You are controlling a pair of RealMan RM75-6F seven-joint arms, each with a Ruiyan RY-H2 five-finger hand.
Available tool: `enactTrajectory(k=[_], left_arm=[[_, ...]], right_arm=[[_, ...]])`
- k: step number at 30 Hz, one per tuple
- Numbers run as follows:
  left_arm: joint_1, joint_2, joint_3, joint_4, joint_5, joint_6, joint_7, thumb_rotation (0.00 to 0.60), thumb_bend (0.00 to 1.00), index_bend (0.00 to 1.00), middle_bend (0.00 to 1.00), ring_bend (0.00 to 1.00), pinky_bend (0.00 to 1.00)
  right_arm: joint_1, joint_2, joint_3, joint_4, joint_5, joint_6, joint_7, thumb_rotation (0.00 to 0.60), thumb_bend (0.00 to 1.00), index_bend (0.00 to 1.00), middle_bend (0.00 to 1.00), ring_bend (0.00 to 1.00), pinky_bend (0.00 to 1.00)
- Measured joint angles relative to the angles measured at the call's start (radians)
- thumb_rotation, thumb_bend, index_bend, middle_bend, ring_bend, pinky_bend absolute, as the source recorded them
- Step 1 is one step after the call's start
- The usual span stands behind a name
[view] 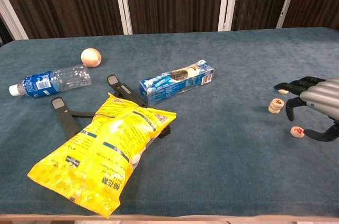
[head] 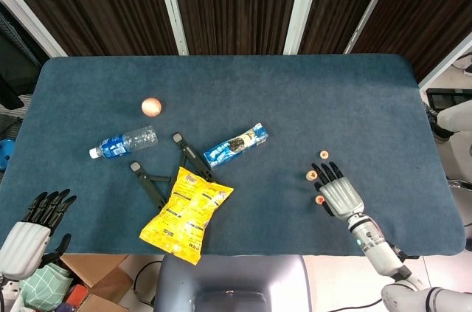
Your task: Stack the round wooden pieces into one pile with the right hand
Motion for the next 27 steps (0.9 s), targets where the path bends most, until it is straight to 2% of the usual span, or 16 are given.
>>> enactTrajectory(k=[15,27], left_arm=[[-0.001,0.001,0.0,0.001,0.001,-0.001,-0.005,0.6,0.48,0.0,0.0,0.0,0.03],[0.0,0.001,0.0,0.001,-0.001,0.0,-0.007,0.6,0.48,0.0,0.0,0.0,0.03]], right_arm=[[-0.011,-0.018,-0.001,0.03,-0.019,-0.02,0.036,0.6,0.5,0.55,0.05,0.0,0.0],[-0.013,-0.026,0.007,0.029,-0.02,-0.026,0.026,0.6,0.5,0.61,0.05,0.0,0.0]])
